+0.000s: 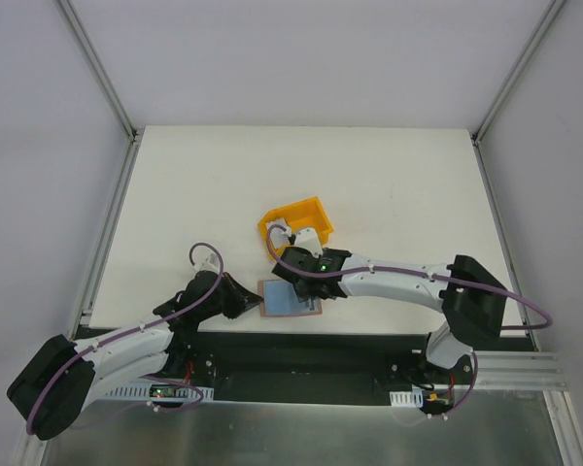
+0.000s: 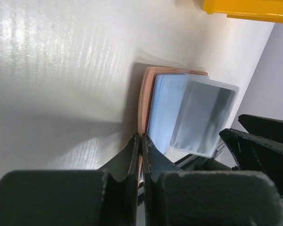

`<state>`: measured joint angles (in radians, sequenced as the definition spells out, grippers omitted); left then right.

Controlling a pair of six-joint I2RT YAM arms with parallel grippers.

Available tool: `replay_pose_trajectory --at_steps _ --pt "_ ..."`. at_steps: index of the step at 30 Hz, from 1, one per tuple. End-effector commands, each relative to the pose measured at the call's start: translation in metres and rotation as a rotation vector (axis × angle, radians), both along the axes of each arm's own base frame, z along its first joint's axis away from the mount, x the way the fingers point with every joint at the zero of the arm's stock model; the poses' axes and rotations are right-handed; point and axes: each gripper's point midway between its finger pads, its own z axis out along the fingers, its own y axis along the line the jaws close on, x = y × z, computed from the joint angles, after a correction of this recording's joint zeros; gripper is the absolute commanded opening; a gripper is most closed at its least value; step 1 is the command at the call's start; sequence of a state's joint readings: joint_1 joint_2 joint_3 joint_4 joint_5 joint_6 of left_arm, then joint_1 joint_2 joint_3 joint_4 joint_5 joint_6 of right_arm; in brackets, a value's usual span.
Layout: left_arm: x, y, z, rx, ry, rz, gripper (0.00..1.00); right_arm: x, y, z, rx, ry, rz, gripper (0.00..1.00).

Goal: Put the credit cards into the card holder
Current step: Turn over the card slot in the card holder.

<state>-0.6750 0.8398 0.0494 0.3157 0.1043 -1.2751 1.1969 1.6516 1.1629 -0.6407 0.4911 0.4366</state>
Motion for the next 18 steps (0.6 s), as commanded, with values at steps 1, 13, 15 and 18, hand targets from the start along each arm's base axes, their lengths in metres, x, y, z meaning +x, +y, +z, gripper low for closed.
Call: replay_pose_trajectory --at_steps 1,13,15,18 --pt "-0.005 0.009 -0.016 0.047 0.031 0.024 0.0 -0.003 -0.035 0.004 -0.037 -0.002 -0.058 0.58" --pt "-0.003 0.011 -0.019 0.066 0.05 0.043 0.0 0.04 -0.012 0.06 0.213 -0.035 0.001 0.6" --pt "-0.002 0.012 -0.021 0.078 0.056 0.049 0.0 0.055 0.001 0.073 0.292 -0.04 0.037 0.61" --pt "0.002 0.009 -0.02 0.081 0.057 0.047 0.0 0.077 0.017 0.088 0.354 -0.031 0.073 0.63"
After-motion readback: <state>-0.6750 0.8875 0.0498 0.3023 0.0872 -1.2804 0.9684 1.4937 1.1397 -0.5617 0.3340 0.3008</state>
